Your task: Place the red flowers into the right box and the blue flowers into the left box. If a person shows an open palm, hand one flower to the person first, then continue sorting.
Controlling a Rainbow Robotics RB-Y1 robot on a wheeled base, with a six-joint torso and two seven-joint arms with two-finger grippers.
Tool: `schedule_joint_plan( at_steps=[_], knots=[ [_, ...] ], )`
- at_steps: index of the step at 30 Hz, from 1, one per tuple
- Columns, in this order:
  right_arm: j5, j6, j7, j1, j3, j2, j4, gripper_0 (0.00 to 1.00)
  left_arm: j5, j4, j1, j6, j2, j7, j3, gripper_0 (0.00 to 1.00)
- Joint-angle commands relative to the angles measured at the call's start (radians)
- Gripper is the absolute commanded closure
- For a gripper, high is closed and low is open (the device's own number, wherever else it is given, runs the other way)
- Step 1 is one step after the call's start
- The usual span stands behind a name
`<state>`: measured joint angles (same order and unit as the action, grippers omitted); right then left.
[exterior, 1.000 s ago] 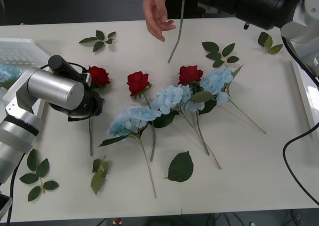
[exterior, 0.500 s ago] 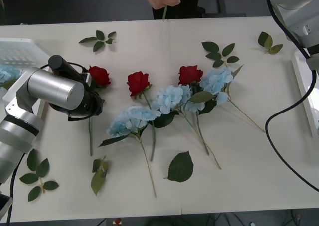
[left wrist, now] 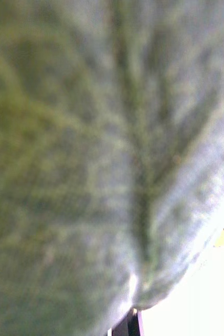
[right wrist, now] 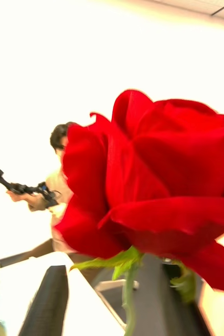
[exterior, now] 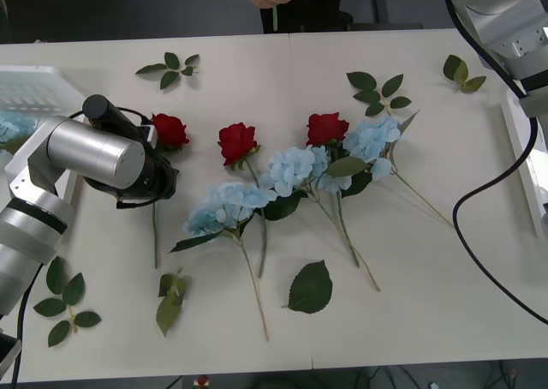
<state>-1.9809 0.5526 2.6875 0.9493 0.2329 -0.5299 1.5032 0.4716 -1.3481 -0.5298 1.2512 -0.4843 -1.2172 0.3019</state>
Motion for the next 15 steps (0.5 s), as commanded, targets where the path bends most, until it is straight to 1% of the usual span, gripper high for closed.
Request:
schedule_joint_plan(
  at_steps=[1,5,8,12,15],
  knots=[
    [-0.082,0.0,0.018,0.054,0.023,0.008,0.029,0.12,-0.01,-0.006,-0.038,-0.007,0.012,0.013,0.016,0.98],
    [-0.105,0.027,0.014,0.054,0.028,-0.004,0.025,0.1,-0.01,-0.006,-0.038,-0.007,0.012,0.013,0.016,1.0],
    [-0.121,0.096,-0.002,0.052,0.039,-0.032,0.005,0.1,-0.01,-0.006,-0.038,-0.007,0.012,0.013,0.016,1.0],
    [-0.111,0.199,-0.115,0.054,0.074,-0.082,-0.021,0.1,-0.01,-0.006,-0.038,-0.007,0.012,0.013,0.016,1.0],
    [-0.052,0.27,-0.259,0.054,0.134,-0.136,-0.02,0.1,-0.01,-0.006,-0.038,-0.007,0.012,0.013,0.016,1.0]
  ],
)
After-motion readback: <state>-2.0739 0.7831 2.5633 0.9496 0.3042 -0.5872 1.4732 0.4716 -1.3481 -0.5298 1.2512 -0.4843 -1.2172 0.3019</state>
